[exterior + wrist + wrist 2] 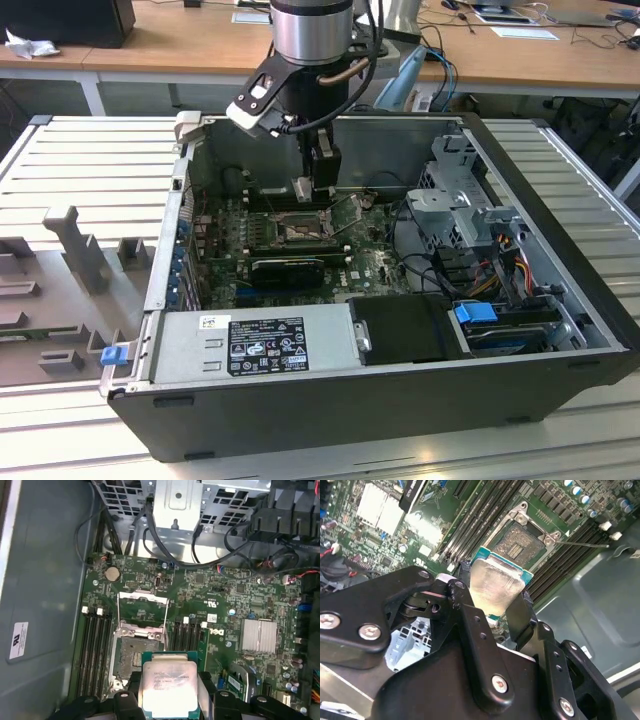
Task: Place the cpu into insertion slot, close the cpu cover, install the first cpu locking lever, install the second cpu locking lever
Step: 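Place the cpu into insertion slot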
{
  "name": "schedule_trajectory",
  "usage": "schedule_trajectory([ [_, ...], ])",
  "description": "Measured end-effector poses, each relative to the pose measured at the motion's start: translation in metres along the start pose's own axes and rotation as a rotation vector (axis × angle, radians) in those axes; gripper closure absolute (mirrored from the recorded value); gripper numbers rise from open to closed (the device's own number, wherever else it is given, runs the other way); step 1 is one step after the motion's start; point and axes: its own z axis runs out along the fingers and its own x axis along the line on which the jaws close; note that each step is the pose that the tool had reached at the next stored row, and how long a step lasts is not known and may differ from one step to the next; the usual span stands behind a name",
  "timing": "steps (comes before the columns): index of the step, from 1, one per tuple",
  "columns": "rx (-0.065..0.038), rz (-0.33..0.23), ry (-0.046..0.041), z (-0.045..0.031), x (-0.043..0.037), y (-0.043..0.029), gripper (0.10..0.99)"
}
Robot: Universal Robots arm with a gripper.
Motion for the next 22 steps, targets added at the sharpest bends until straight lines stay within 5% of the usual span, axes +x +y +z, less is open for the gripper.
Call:
schedule_trajectory([
  [22,-0.001,0.041,-0.0035,0.0076,-0.0001,-0.0006,0.561],
])
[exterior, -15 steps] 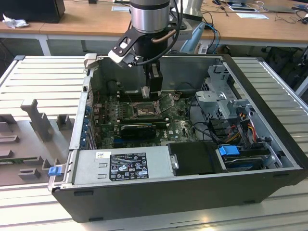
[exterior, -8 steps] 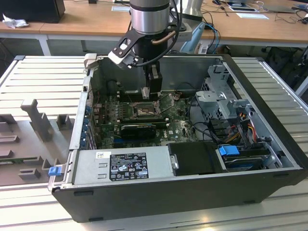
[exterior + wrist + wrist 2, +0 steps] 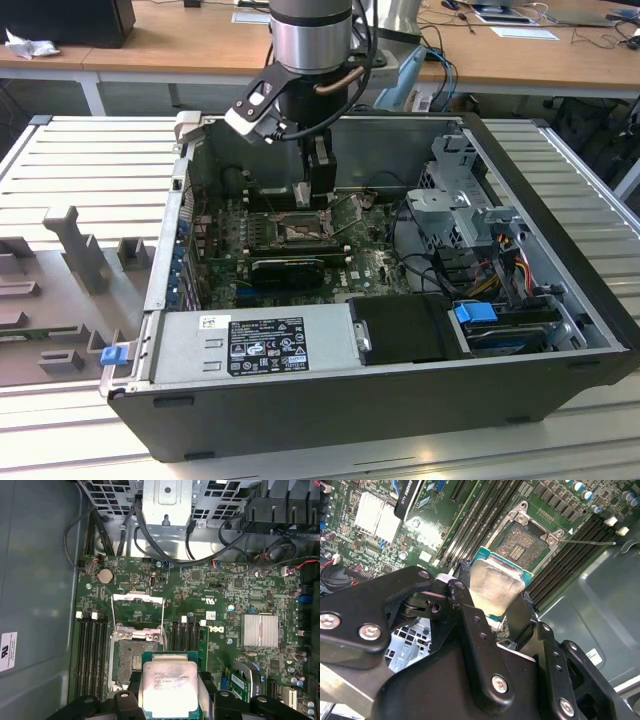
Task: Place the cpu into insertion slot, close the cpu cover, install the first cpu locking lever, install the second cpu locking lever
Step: 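Place the cpu into insertion slot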
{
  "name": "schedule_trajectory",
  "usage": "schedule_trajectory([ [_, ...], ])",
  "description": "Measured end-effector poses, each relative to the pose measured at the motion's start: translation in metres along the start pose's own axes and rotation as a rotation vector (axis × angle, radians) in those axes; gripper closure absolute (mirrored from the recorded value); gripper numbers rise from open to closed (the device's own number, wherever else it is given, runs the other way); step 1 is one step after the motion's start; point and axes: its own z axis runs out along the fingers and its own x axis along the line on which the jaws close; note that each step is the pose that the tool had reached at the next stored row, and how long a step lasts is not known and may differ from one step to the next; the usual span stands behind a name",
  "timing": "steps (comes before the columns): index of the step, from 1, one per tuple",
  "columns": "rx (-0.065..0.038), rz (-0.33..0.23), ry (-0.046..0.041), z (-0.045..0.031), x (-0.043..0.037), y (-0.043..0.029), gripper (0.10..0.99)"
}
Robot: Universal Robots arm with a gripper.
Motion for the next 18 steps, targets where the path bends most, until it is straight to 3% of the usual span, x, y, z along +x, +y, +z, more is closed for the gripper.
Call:
schedule_trajectory([
  [7,-0.001,0.046,-0.0041,0.0113,0.0032,-0.0016,0.561],
  [11,-0.001,0.049,-0.0040,0.0364,0.0095,-0.0039,0.561],
  [18,-0.001,0.049,-0.0039,0.0528,0.0180,-0.0085,0.561],
])
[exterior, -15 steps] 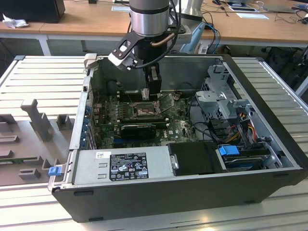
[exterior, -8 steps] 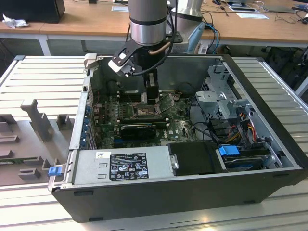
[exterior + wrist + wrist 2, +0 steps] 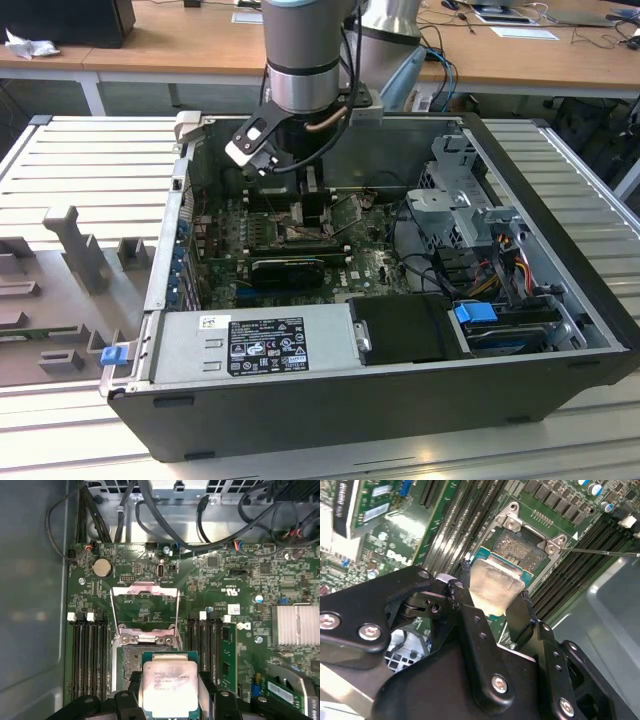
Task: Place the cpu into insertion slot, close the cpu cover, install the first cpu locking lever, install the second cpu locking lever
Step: 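Place the cpu into insertion slot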
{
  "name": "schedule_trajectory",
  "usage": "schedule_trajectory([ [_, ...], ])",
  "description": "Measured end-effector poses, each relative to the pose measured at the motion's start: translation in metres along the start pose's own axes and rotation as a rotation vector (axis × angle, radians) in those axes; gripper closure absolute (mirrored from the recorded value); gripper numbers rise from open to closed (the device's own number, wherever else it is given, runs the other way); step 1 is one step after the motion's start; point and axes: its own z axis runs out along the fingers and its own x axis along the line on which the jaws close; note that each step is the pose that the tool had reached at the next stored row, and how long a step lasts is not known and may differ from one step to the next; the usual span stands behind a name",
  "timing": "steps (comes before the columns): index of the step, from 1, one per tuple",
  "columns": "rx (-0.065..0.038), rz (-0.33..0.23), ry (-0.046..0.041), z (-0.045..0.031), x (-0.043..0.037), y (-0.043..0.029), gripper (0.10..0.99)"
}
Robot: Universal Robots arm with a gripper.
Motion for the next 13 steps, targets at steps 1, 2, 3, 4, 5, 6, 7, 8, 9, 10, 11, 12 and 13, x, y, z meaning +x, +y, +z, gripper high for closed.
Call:
schedule_trajectory([
  [1,0.000,0.005,-0.0003,0.0023,0.0008,-0.0016,0.561],
  [2,0.000,0.009,-0.0007,0.0047,0.0015,-0.0028,0.561],
  [3,0.000,0.011,-0.0008,0.0074,0.0038,-0.0039,0.561],
  [4,0.000,0.011,0.0000,0.0097,0.0064,-0.0051,0.561],
  [5,0.000,0.011,0.0002,0.0119,0.0086,-0.0060,0.561],
  [6,0.000,0.011,0.0003,0.0134,0.0100,-0.0064,0.561],
  [7,0.000,0.011,0.0002,0.0153,0.0115,-0.0065,0.561],
  [8,0.000,0.012,0.0004,0.0176,0.0131,-0.0067,0.561],
  [9,0.000,0.014,0.0001,0.0209,0.0151,-0.0070,0.561],
  [10,0.000,0.015,0.0000,0.0248,0.0166,-0.0073,0.561],
  [11,0.000,0.015,0.0000,0.0279,0.0170,-0.0076,0.561],
  [12,0.000,0.015,0.0000,0.0306,0.0173,-0.0078,0.561],
  [13,0.000,0.015,0.0000,0.0324,0.0174,-0.0080,0.561],
])
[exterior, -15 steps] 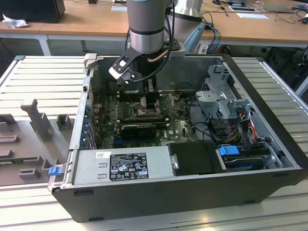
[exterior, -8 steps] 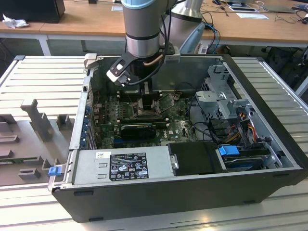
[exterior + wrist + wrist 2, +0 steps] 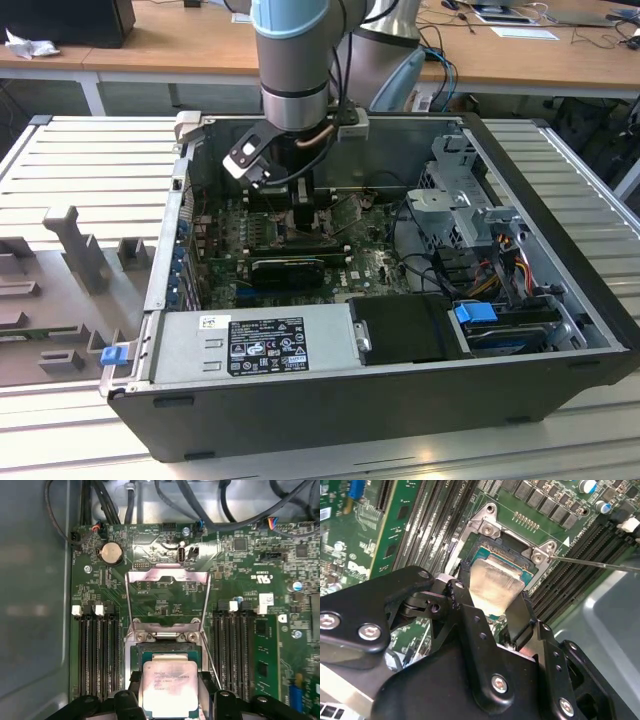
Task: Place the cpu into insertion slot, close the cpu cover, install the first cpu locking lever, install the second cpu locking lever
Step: 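Place the cpu into insertion slot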
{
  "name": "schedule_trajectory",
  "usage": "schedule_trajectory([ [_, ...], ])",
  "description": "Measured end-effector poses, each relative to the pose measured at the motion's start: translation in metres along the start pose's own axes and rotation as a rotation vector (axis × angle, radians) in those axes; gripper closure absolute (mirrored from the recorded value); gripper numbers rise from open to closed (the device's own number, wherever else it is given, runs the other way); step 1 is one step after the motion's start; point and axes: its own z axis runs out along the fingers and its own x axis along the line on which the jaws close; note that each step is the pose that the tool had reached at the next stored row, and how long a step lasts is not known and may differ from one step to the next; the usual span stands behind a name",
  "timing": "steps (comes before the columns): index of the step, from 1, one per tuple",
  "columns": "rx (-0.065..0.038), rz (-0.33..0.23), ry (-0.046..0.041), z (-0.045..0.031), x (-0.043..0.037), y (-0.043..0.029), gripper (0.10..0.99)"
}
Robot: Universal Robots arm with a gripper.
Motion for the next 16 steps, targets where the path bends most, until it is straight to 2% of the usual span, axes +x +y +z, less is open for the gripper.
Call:
schedule_trajectory([
  [5,0.000,0.000,0.0001,0.0118,0.0009,-0.0014,0.561],
  [16,0.001,0.000,-0.0004,0.0162,0.0016,-0.0018,0.561],
])
